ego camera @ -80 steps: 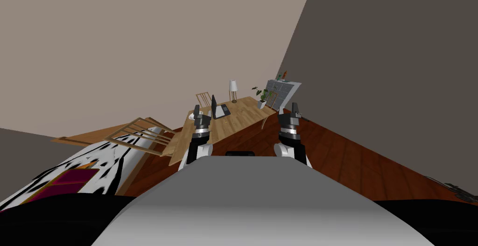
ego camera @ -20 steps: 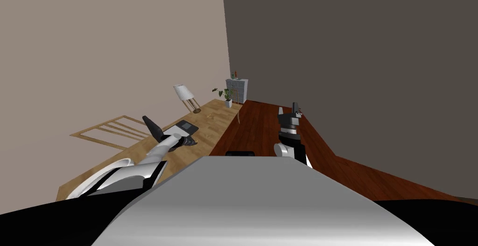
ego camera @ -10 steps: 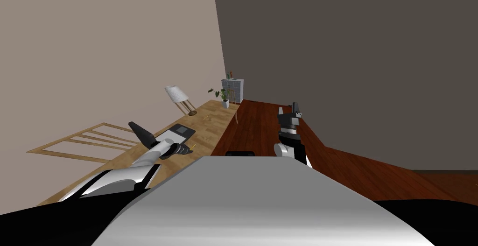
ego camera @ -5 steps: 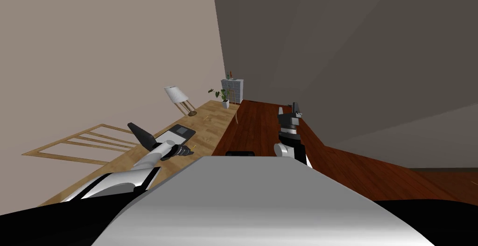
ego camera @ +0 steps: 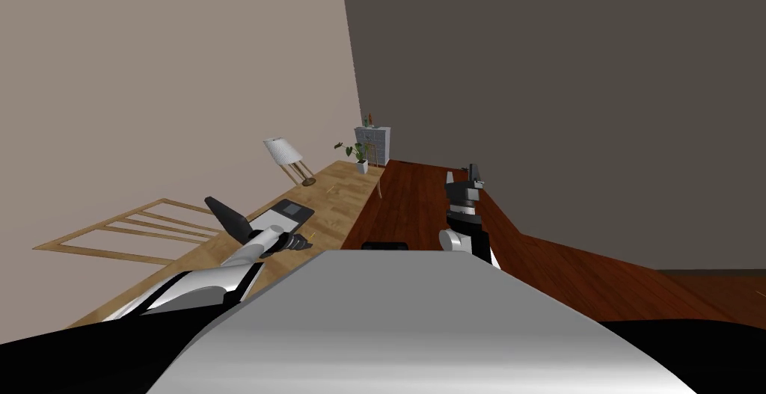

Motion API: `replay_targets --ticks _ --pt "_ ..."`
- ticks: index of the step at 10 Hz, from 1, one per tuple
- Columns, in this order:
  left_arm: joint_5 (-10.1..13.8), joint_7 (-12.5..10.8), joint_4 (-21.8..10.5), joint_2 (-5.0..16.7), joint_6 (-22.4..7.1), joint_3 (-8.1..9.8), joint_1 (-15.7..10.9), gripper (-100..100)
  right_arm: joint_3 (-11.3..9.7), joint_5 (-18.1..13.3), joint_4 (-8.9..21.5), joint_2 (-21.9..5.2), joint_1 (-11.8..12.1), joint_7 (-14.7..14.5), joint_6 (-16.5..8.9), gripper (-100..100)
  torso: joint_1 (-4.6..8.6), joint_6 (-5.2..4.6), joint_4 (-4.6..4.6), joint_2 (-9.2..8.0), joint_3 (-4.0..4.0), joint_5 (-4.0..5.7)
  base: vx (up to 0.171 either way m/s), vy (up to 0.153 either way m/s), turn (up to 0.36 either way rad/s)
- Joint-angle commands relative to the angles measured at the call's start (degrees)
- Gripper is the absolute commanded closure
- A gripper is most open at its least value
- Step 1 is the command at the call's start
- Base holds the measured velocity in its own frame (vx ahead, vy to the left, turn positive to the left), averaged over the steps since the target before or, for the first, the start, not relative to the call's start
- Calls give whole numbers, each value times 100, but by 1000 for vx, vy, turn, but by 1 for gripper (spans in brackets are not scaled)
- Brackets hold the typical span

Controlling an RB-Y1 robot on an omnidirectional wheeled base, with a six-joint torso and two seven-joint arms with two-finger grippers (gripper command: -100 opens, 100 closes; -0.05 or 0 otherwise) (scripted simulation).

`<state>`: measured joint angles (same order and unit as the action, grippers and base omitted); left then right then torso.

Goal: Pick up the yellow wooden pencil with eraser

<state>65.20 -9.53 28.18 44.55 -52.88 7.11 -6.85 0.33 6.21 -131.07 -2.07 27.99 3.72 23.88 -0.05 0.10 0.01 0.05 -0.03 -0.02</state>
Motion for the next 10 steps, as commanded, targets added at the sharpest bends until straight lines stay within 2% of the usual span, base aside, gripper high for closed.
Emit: replay_targets --ticks 1,2,3,7,8,9,10 --pt "6 99 -170 -21 44 9 -85 -100 0 0 0 0 0 0 0 0 0 0 0 0 0 0 4 10 2" --pt "1 38 -90 -13 17 4 -49 -100 0 0 0 0 0 0 0 0 -1 -1 1 1 -1 -3 0 0 0" --pt "2 53 -105 -14 21 5 -56 100 0 0 0 0 0 0 0 0 -4 -1 1 2 -1 -4 0 0 0" --pt "4 45 -106 -14 22 8 -54 100 0 0 0 0 0 0 0 0 -4 -5 1 2 -2 -4 0 0 0" --pt "5 43 -107 -14 22 9 -54 0 0 0 0 0 0 0 0 0 -4 -5 1 2 -2 -4 0 0 0" --pt "113 90 -121 158 -114 -14 -74 100 0 0 0 0 0 0 0 0 -4 -6 1 2 -2 -4 -19 -37 -21" --pt "177 85 -91 265 -209 -29 -67 100 -1 0 0 1 0 0 0 0 8 -5 0 -5 2 2 -28 -64 -5"
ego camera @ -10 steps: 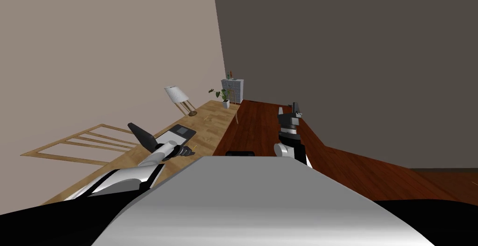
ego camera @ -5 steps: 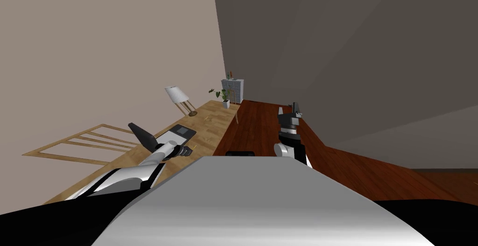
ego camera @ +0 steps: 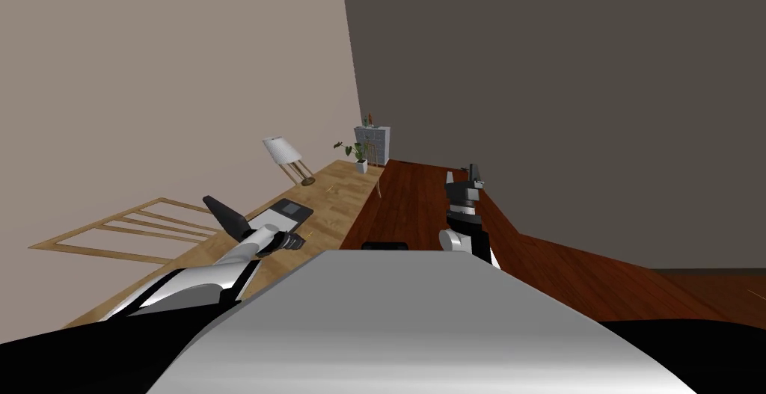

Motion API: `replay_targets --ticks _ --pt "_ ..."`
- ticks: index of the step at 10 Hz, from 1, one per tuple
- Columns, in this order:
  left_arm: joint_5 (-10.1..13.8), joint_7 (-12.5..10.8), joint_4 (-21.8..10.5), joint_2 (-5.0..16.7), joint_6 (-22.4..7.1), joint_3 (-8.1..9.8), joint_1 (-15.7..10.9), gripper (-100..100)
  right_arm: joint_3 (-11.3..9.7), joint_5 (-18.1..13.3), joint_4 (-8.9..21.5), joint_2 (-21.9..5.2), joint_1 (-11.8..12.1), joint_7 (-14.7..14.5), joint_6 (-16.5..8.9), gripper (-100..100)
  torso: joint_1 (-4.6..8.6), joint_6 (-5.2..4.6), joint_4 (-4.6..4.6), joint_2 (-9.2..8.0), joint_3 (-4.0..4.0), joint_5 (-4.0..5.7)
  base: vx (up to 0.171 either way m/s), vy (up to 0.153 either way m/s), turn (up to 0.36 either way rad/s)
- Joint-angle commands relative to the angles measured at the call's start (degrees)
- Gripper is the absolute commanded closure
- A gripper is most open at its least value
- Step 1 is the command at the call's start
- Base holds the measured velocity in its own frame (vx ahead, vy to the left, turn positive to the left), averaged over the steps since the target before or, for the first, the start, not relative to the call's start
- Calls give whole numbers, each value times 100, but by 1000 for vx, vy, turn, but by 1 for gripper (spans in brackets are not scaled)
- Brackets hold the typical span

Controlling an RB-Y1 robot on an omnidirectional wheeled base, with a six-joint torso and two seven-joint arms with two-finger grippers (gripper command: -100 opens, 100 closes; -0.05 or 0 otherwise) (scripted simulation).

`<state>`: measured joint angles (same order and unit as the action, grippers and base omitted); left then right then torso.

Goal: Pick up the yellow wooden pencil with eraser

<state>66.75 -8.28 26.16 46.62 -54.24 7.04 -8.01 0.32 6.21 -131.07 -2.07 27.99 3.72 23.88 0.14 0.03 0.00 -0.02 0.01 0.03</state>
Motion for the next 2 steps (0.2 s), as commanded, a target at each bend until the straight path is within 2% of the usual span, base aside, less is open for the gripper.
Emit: replay_targets --ticks 1,2 --pt "0 0 0 0 0 0 0 100 0 0 0 0 0 0 0 0 0 0 0 0 0 0 -11 -27 5" --pt "12 45 -39 17 -13 1 -21 0 0 0 0 0 0 0 0 0 -8 0 2 3 -2 -6 0 0 0"
